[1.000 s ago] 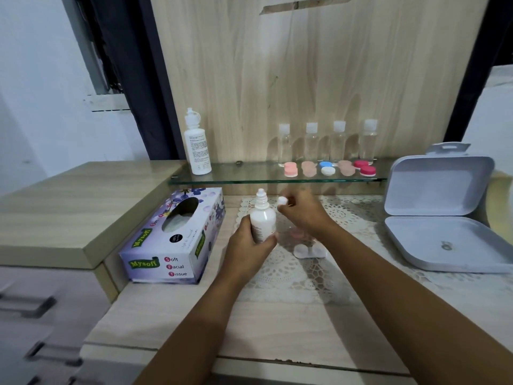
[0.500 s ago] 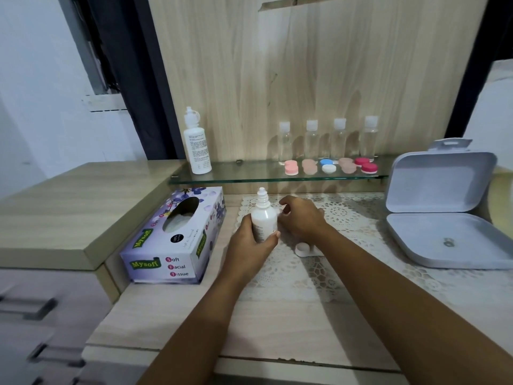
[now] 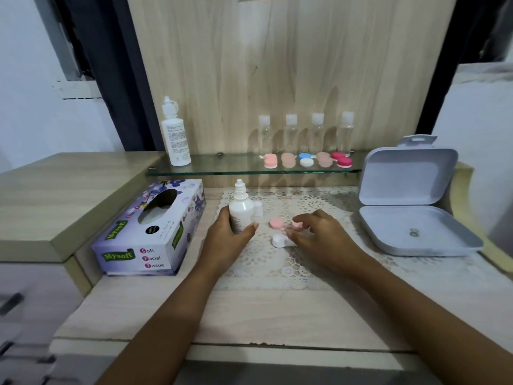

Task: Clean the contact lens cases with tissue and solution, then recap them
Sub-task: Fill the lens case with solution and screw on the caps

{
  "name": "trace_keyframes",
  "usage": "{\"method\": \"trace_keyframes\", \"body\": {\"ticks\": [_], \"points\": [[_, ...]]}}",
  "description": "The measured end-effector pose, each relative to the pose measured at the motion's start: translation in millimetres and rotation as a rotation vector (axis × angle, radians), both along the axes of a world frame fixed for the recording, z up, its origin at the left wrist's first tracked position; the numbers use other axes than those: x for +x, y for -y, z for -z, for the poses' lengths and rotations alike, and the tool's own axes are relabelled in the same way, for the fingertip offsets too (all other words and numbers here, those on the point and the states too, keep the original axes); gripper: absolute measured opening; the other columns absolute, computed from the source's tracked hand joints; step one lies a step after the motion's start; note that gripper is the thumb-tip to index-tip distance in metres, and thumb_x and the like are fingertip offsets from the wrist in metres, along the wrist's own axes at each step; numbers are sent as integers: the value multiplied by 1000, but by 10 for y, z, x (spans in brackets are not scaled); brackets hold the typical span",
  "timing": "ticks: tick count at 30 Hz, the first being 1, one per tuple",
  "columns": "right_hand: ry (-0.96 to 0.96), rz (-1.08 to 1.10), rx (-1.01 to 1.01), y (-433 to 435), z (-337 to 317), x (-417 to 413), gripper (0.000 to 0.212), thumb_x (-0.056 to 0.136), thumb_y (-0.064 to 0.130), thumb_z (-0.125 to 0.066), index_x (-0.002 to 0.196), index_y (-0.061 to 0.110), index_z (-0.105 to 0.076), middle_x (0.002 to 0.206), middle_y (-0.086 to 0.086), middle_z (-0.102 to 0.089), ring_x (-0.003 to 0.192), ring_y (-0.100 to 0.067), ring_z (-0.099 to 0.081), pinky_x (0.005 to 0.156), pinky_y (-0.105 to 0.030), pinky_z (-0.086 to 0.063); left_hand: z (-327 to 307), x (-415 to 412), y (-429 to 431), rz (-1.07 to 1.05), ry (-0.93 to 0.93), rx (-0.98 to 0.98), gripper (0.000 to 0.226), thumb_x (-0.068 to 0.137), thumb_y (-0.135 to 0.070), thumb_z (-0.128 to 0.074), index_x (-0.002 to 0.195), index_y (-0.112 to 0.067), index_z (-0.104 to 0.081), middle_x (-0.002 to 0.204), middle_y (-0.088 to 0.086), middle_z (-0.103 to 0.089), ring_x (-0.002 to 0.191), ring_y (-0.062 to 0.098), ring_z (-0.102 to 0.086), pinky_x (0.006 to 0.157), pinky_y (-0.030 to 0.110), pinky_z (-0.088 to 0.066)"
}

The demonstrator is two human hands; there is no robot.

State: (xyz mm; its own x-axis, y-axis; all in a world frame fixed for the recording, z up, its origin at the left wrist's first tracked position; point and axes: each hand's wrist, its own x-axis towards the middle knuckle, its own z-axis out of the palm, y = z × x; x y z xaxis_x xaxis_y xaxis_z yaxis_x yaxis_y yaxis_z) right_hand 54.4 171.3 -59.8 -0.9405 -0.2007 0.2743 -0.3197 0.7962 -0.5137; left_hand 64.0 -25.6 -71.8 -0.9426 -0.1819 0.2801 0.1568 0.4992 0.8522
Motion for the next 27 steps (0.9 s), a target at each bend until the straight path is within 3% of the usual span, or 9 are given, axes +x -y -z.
{"method": "trace_keyframes", "body": {"ticks": [5,8,16,19,27], "points": [[25,41,-51,27,86,60,47,82,43,-63,124,23,-56,116,-4,-54,109,-21,-52,95,-42,-43,-9,15,-6,-1,-1,7,50,83,-31,-68,127,-21,-46,109,-11,-55,100,11,-54,82,25,-40],[22,35,7,40,103,60,38,84,38,-61,118,22,-60,110,-1,-55,109,-21,-50,95,-42,-40,-14,23,-8,-7,2,15,48,83,-31,-68,125,-22,-47,107,-11,-56,98,11,-55,81,25,-40],[-11,52,-61,18,133,90,23,84,29,-61,103,16,-66,99,-3,-57,100,-22,-51,89,-42,-42,-147,28,-22,-3,-15,-65,49,81,-26,-70,125,-19,-50,106,-10,-54,93,10,-53,75,23,-39],[-17,53,-93,14,128,102,25,83,27,-61,105,16,-65,100,-4,-59,99,-22,-52,89,-42,-42,-214,37,-10,12,-38,-174,48,81,-21,-71,124,-18,-50,106,-11,-52,94,10,-50,67,18,-36],[-17,50,-101,12,115,110,26,83,26,-61,106,15,-65,101,-6,-60,97,-22,-53,86,-38,-43,-257,4,136,13,-112,-774,57,82,-35,-68,132,-21,-44,123,3,-53,106,22,-51,85,38,-46]]}}
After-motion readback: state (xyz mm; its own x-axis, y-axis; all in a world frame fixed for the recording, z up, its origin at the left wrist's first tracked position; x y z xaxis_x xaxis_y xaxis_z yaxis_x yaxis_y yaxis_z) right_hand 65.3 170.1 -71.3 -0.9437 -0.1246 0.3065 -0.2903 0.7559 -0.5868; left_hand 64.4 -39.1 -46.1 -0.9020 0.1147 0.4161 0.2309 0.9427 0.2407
